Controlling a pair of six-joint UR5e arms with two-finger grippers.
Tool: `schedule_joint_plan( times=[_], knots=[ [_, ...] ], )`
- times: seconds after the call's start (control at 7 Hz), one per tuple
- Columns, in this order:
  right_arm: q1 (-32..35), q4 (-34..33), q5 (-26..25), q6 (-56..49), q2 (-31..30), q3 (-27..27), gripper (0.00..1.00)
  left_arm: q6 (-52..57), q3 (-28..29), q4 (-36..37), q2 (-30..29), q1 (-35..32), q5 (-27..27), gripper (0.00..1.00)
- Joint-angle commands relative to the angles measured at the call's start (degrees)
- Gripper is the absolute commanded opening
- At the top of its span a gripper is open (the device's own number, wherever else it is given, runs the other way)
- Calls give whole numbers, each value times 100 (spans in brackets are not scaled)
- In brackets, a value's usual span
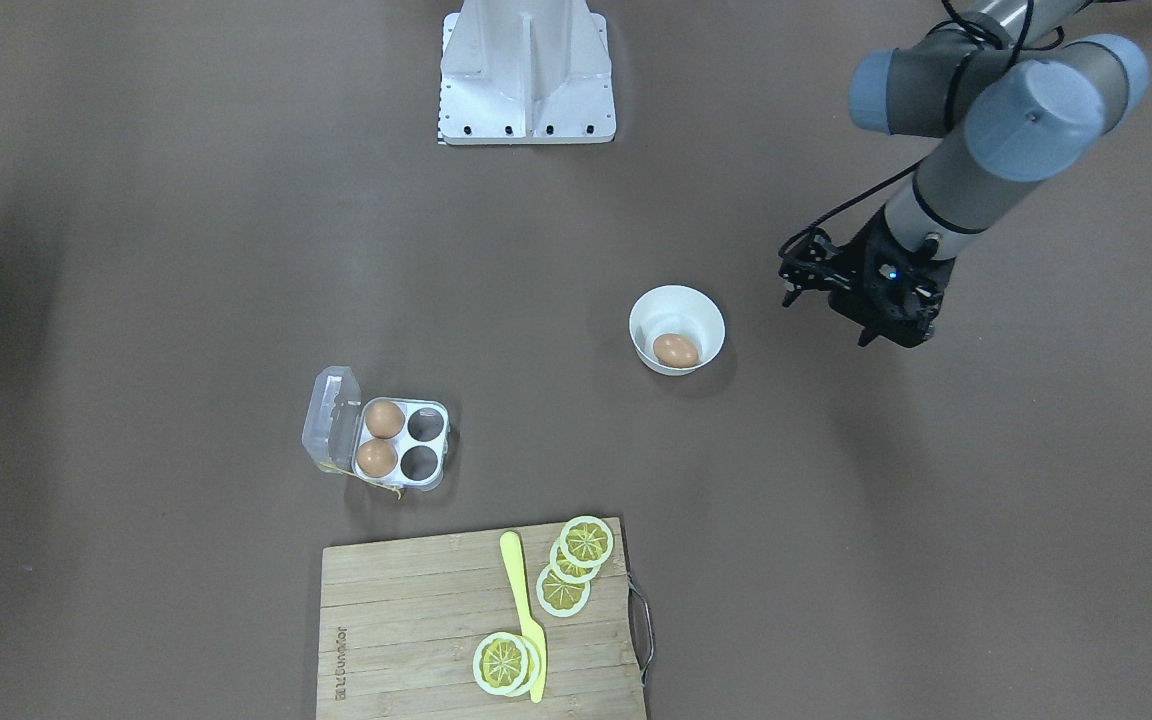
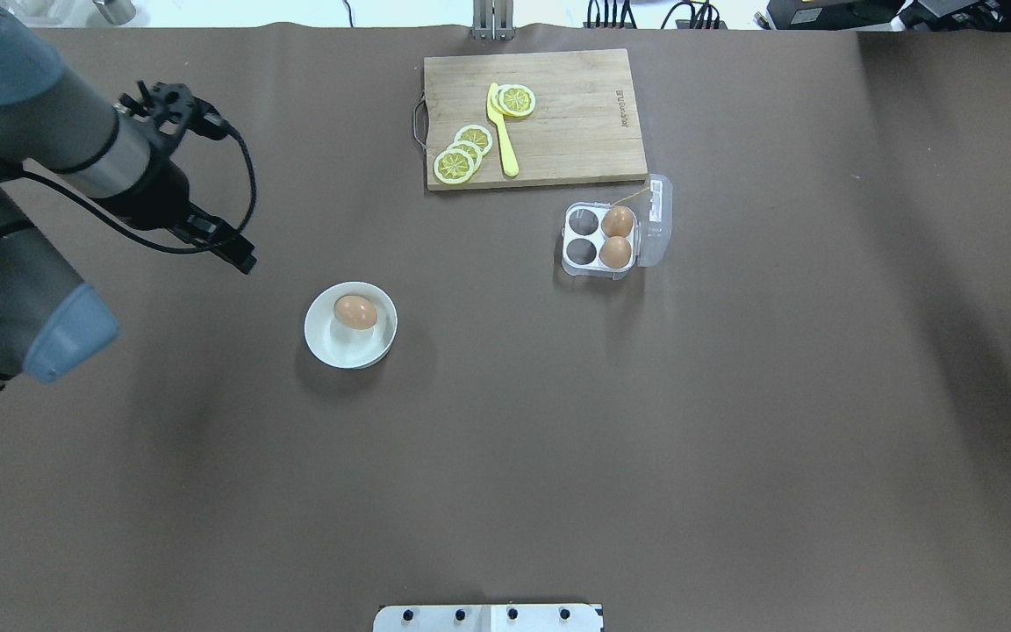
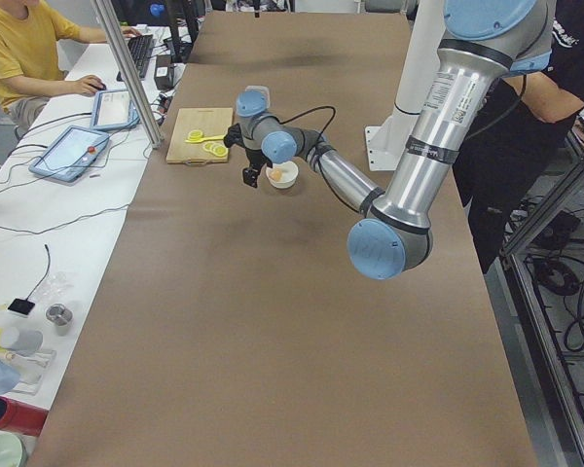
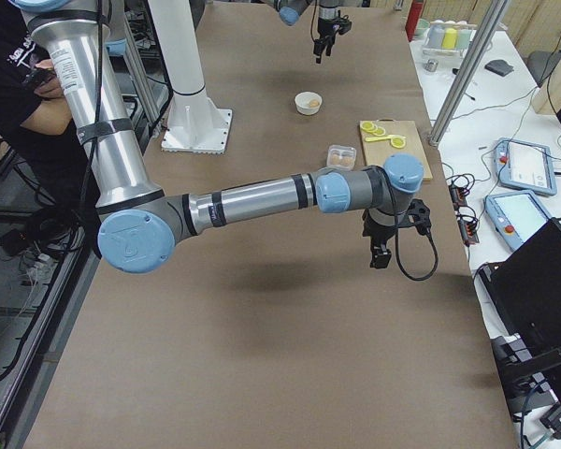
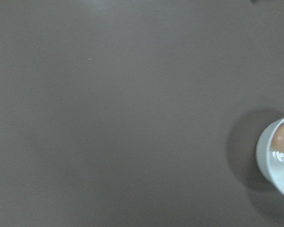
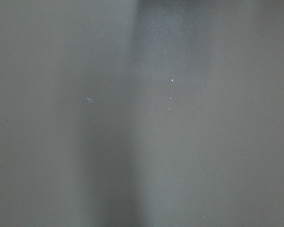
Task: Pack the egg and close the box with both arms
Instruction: 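Reach the left gripper down over the brown egg in the white bowl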
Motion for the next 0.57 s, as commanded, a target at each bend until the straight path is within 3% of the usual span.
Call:
schedule_joint_plan(
  times=[0.0,0.43],
  knots=[
    [2,-1,12,-1,-42,4,100,-817,66,-6,-302,513,44,99],
    [2,-1,12,-18,-51,4,100,-1556,408,-6,-706,847,816,97]
  ],
)
